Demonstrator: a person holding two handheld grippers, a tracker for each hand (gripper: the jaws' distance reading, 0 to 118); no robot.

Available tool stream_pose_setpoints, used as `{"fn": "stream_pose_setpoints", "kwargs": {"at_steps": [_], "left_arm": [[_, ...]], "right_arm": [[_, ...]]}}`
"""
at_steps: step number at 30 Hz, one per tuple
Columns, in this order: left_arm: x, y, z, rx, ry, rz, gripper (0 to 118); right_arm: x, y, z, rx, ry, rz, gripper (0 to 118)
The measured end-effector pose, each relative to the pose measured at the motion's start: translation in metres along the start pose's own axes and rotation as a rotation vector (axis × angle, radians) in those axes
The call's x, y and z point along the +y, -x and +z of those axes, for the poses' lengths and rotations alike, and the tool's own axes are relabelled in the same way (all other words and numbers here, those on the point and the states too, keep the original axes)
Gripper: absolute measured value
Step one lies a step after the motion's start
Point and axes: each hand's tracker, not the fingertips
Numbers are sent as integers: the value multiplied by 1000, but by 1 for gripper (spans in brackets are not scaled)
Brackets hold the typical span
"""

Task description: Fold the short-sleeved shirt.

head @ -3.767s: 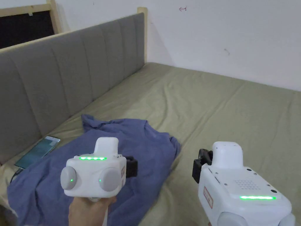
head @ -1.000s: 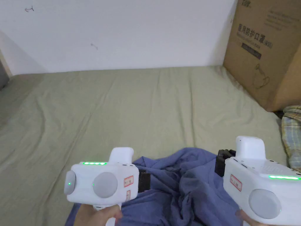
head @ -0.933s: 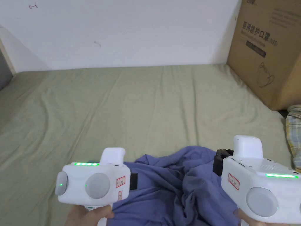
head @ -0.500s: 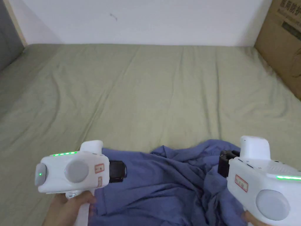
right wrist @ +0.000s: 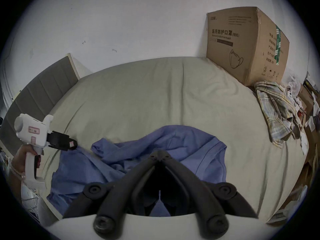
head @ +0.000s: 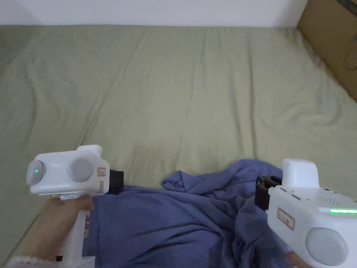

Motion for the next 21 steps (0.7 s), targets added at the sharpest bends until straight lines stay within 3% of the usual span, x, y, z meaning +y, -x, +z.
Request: {"fn": "stream_pose_setpoints", "kwargs": {"at_steps": [2, 3, 8, 10, 11, 13, 14, 17, 21], "left_arm": [[-1, -4, 2, 17, -4, -17, 32], [-3, -5, 5, 21, -11, -17, 8], [-5, -10, 26, -5, -55, -43, 8], [-5, -12, 40, -28, -90, -43, 8], [-5, -12, 46, -43, -112, -37, 8], [0, -9, 54, -45, -121, -40, 8], [0, -9, 58, -42, -130, -51, 8], [3, -4, 62, -49, -138, -49, 8], [2, 0, 59, -66, -123, -25, 8]], "right_arm": [[-1, -7, -7, -2, 22, -31, 0], [-1, -10, -10, -1, 30, -47, 0], [14, -29, -19, 14, 39, -67, 0], [27, -41, -25, 47, 31, -91, 9], [33, -45, -27, 57, 25, -91, 23], [50, -47, -38, 71, 46, -4, 72], [57, -47, -49, 65, 65, 60, 81], [70, -53, -81, 60, 118, 126, 81], [64, -63, -140, 51, 295, 103, 79]]}}
